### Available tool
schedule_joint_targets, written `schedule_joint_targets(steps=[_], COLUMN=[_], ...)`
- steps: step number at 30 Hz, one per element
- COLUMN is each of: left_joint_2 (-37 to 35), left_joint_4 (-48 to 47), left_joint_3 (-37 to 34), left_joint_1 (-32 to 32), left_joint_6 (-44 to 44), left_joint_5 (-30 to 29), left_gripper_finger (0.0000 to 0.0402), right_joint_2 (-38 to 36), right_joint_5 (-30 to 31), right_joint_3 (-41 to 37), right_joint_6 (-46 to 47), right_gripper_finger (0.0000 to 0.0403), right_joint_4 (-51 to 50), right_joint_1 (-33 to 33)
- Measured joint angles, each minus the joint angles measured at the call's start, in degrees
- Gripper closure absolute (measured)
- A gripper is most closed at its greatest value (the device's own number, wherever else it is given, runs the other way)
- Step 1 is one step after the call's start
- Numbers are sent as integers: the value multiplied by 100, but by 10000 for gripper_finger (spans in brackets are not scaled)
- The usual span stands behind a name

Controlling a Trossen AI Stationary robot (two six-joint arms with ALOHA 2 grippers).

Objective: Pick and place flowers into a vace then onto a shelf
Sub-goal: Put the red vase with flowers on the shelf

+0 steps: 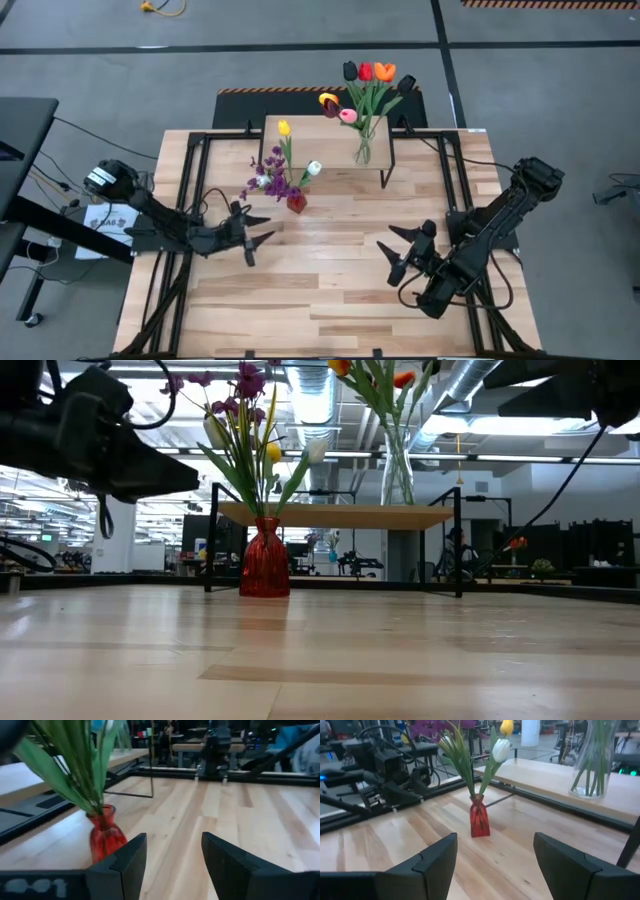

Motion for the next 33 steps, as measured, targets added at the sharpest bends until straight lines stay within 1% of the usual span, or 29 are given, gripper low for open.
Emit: schedule_joint_targets(steps=[5,9,16,19,23,27,33], left_joint_2=[155,412,946,1092,1095,1092,1093], left_joint_4=[0,1,-3,1,8,-58,-256], left_joint_3=[72,165,546,661,751,751,747], left_joint_1=[273,641,1068,1191,1333,1424,1428], left_joint_6=[83,-127,-228,-139,-95,-298,-382], left_joint_5=[-260,-252,270,342,366,396,391], left_gripper_finger=[222,222,222,222,222,222,217], right_joint_2=[0,-56,-322,-354,-354,-352,-352], right_joint_5=[34,247,244,138,125,0,-119], right_joint_3=[0,0,0,0,0,0,0], right_joint_6=[-456,-582,-1178,-1356,-1360,-1403,-1403], right_gripper_finger=[148,148,148,148,148,148,148], right_joint_4=[19,-62,-37,-26,-48,-49,-55], right_joint_1=[-36,-128,-351,-374,-363,-363,-365])
